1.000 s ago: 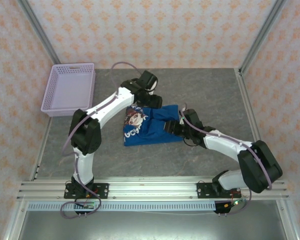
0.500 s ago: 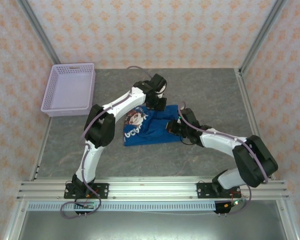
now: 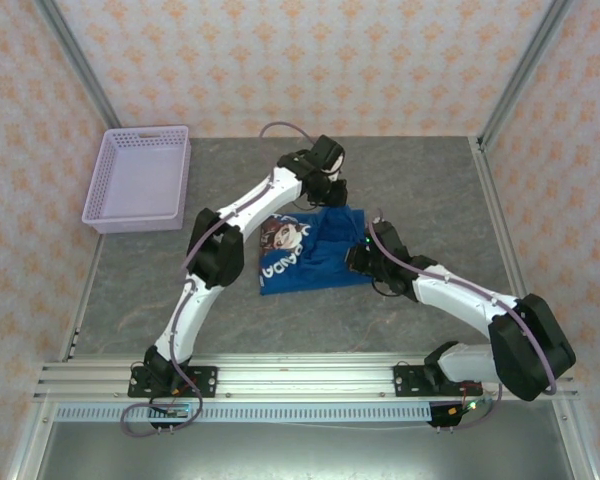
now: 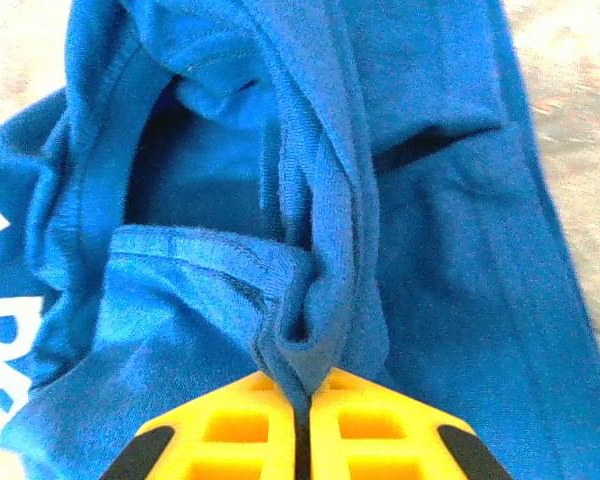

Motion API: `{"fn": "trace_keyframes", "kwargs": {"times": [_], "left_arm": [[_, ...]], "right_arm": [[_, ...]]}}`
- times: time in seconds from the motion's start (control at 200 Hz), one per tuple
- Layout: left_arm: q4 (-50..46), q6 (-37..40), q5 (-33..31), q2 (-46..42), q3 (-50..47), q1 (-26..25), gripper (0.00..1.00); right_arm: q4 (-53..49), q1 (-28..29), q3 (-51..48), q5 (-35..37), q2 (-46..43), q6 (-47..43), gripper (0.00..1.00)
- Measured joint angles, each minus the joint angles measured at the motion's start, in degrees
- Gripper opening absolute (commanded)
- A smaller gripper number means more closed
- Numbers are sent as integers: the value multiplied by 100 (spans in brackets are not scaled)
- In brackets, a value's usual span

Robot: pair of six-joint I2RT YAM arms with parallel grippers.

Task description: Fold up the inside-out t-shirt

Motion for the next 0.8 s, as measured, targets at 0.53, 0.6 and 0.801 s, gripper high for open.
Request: {"fn": "trace_keyframes", "kwargs": {"times": [0.53, 0.6, 0.801], "left_arm": [[-48, 179, 142, 101, 466, 127, 63], [15, 289, -13, -428, -229, 164, 65], [579, 341, -457, -2376, -2743, 240, 68]], "right_arm": [[-1130, -708, -11, 577, -981, -595, 50], [-970, -706, -4, 415, -1244, -870, 51], [-992, -621, 730, 26, -247, -1624, 53]]}}
